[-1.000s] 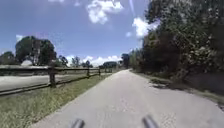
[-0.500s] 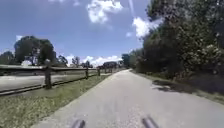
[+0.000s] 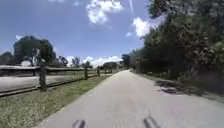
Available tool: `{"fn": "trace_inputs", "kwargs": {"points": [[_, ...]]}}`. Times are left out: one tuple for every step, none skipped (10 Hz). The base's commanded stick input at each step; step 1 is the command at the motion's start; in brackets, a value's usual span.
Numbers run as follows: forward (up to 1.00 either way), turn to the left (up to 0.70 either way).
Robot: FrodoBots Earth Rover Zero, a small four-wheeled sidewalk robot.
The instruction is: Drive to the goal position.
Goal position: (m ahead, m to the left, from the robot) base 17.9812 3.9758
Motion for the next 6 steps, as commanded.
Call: {"fn": "trace_inputs", "kwargs": {"points": [[0.50,0.00],[0.50,-0.43],[0.50,-0.50],[0.50,-0.50],[0.50,-0.50],[0.50,0.00]]}}
